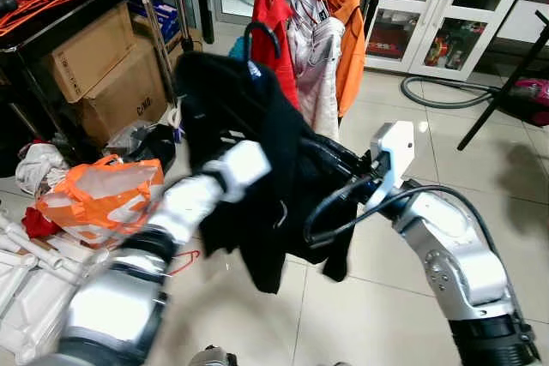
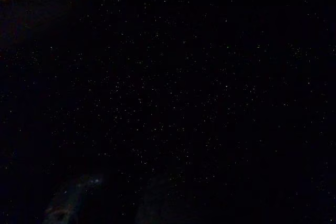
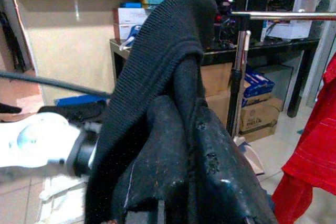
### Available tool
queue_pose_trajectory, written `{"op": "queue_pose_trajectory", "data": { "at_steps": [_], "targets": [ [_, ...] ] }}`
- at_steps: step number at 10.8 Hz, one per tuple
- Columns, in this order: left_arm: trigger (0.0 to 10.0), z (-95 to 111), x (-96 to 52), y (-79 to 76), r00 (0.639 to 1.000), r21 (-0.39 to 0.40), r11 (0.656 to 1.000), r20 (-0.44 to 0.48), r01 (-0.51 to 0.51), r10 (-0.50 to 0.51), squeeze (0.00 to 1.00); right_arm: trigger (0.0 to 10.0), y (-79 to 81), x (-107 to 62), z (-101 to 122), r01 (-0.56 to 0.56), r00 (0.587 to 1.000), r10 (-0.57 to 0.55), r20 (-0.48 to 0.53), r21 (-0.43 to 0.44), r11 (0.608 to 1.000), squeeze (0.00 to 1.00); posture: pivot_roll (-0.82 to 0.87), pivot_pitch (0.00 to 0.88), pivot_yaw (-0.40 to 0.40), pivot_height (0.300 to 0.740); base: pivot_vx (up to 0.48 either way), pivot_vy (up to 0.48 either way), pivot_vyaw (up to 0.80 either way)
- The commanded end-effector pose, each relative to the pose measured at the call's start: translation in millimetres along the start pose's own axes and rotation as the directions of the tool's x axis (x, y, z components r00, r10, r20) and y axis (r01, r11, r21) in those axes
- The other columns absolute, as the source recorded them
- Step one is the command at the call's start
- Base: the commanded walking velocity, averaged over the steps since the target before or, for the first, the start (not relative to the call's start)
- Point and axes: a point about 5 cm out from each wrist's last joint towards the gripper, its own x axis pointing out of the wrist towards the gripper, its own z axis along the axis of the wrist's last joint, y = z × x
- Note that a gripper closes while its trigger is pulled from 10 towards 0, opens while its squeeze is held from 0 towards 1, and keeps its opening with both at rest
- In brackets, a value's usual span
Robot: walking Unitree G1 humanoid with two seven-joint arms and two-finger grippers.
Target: Hang hanger
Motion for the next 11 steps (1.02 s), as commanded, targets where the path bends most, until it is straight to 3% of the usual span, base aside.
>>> {"op": "queue_pose_trajectory", "data": {
  "at_steps": [1, 3, 5, 6, 7, 8, 9, 11],
  "targets": [
    [10.0, 9, 6.3, -11.9, 0.997, 0.01, 0.999, 0.056, 0.052, -0.053, 0.0, 0.0, -2.7, 4.1, 10, 0.007, 0.999, -0.006, 0.039, -0.031, 0.999, 0.0, -0.09, 0.0, -0.003, 0.74, 0.0, 0.0, 0.0],
    [10.0, 17, 12.9, -40.4, 0.983, 0.005, 0.991, 0.126, 0.133, -0.133, 0.0, 0.0, -3.8, 6.1, 7, 0.019, 0.999, -0.018, 0.026, -0.029, 0.999, 0.0, -0.09, 0.005, -0.006, 0.74, 0.0, 0.0, 0.0],
    [10.0, 17, 9.4, -54.5, 0.974, 0.019, 0.986, 0.154, 0.164, -0.165, 0.0, 0.0, -4.2, 6.4, 3, 0.021, 1.0, -0.021, 0.01, -0.028, 0.999, 0.0, -0.08, 0.012, -0.01, 0.74, 0.0, 0.0, 0.0],
    [10.0, 11, 1.9, -53.4, 0.978, 0.017, 0.987, 0.134, 0.158, -0.158, 0.0, 0.0, -3.6, 6.3, 1, 0.016, 1.0, -0.016, 0.003, -0.027, 1.0, 0.0, -0.08, 0.015, -0.014, 0.74, 0.0, 0.0, 0.0],
    [10.0, 2, -9.0, -42.6, 0.987, 0.019, 0.992, 0.098, 0.128, -0.129, 0.0, 0.0, -3.2, 5.6, 0, 0.009, 1.0, -0.009, -0.005, -0.027, 1.0, 0.0, -0.07, 0.018, -0.021, 0.74, 0.0, 0.0, 0.0],
    [10.0, 1, -27.6, -15.6, 0.994, 0.04, 0.997, 0.088, 0.063, -0.066, 0.0, 0.0, -5.2, 2.9, -4, 0.003, 1.0, -0.005, -0.031, -0.051, 0.999, 0.0, -0.07, 0.019, -0.03, 0.74, 0.0, 0.0, 0.0],
    [10.0, 7, -41.4, 5.5, 0.996, 0.084, 0.996, 0.09, 0.015, -0.022, 0.0, 0.0, -11.0, -1.3, -9, 0.003, 0.997, -0.012, -0.073, -0.114, 0.993, 0.0, -0.06, 0.019, -0.036, 0.74, 0.0, 0.0, 0.0],
    [10.0, 26, -59.1, 36.8, 0.991, 0.14, 0.987, 0.121, -0.074, 0.057, 0.0, 0.0, -22.1, -6.5, -15, 0.034, 0.994, -0.045, -0.096, -0.113, 0.993, 0.0, -0.05, 0.019, -0.046, 0.74, 0.0, 0.0, 0.0]
  ]
}}
